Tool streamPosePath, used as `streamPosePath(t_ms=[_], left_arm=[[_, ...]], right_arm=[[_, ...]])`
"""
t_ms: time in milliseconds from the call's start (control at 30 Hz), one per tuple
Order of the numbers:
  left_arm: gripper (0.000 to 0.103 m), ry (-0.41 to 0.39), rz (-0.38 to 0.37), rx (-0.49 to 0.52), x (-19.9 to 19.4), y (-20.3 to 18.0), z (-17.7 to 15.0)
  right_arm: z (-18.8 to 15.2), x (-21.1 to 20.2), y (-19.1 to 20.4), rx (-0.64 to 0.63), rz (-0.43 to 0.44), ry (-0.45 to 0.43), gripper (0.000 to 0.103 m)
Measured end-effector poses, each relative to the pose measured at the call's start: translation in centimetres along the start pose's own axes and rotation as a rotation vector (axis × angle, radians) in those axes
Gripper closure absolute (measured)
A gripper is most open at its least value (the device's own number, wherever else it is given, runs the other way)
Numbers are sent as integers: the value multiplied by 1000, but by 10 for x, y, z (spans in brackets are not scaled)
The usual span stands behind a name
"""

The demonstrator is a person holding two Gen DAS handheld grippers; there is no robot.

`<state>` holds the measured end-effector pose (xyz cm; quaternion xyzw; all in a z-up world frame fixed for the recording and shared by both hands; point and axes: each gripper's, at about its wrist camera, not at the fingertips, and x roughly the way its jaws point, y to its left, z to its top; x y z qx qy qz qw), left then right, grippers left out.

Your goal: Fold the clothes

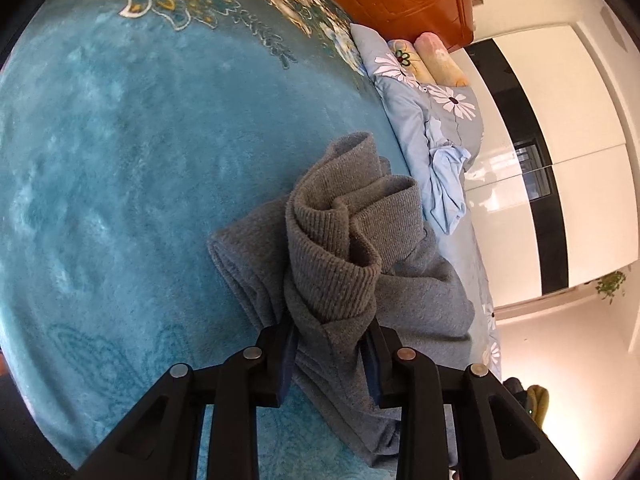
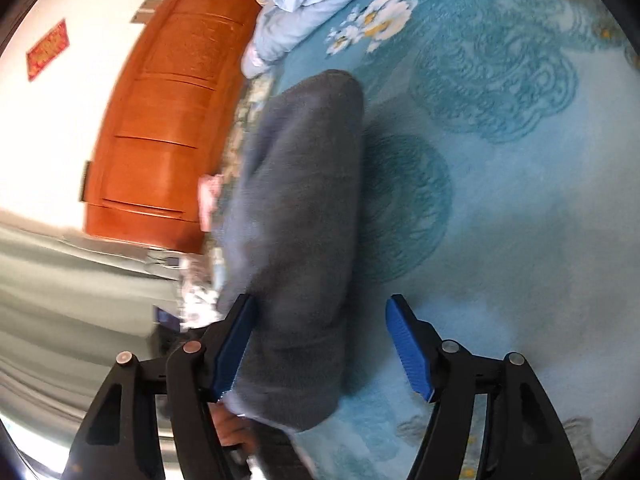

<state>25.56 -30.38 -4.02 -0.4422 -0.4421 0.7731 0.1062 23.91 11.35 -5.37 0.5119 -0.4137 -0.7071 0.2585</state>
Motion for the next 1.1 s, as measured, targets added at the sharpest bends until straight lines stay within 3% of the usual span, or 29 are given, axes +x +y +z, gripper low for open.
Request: streamPosePath(t_ms=[100,200,333,500,567,633,700,833,967,1100], left_arm=[[71,1,-1,-4,2,0,1],[71,3,0,-6,3,0,2],[71,5,2,-9,5,-1,3],[70,6,7,-4,4,-2,1],[70,7,5,-4,4,-2,0],[69,12,0,-2,5,-2,-1],[68,20,5,11,6,-5,-5],[66,45,-5,27,8,-14,-11],[62,122,-91,30,20,-30,-23],[60,180,-108,108,35,-55,-33]], right_arm=[[-6,-4,4,-17,57,-15,29],[-10,7,12,-66,22,1,24],[-16,32,19,-62,41,62,24],[-22,51,32,-106,-17,87,24],[-18,50,27,-57,4,81,29],[-12,45,16,-4,18,83,60],[-7,42,12,4,7,96,69],[6,32,27,-63,3,112,75],[36,4,51,-185,-35,72,77],[68,-21,59,-254,-90,45,77]])
